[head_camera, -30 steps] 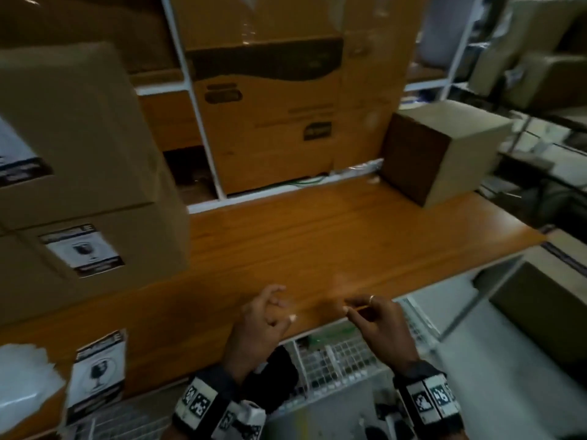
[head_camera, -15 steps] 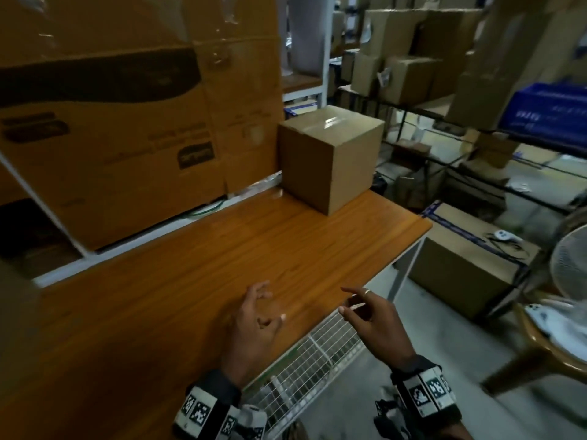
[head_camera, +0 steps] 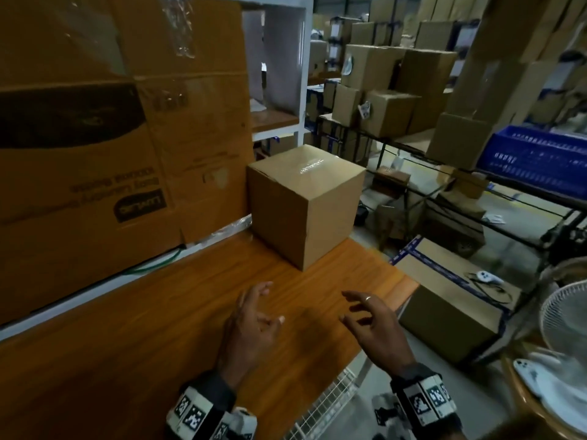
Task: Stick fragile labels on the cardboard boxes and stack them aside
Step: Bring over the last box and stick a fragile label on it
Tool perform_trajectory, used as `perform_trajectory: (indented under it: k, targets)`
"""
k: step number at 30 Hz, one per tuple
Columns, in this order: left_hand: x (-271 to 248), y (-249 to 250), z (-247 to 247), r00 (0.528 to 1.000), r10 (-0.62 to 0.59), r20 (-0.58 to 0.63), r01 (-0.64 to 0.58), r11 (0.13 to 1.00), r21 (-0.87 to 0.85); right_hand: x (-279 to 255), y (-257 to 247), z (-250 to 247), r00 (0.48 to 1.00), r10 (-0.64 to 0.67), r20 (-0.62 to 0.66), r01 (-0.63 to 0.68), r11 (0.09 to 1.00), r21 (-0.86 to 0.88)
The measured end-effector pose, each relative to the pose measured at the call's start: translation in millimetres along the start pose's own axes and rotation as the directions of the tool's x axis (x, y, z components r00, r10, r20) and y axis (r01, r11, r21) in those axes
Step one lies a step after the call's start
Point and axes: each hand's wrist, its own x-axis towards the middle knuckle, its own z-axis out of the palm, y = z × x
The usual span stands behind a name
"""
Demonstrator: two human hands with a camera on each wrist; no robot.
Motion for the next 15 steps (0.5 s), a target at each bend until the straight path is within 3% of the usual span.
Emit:
perform_trajectory:
  k: [6, 10, 15]
  targets:
    - [92, 56, 31, 0.988, 0.111, -0.110, -0.085, 0.972, 0.218, 57, 24, -23, 0.998, -0.047, -0.035, 0.048, 0.999, 0.021]
    - [157, 88, 60, 0.969, 0.161, -0.189, -0.106, 0.956, 0.273, 92, 49, -45, 0.995, -0.098, -0.019, 0.099, 0.994, 0.045]
    - [220, 93, 83, 0.976, 0.092, -0.196, 0.000, 0.904, 0.427, 137, 71, -74, 0.993, -0.114, -0.003, 0.114, 0.990, 0.083]
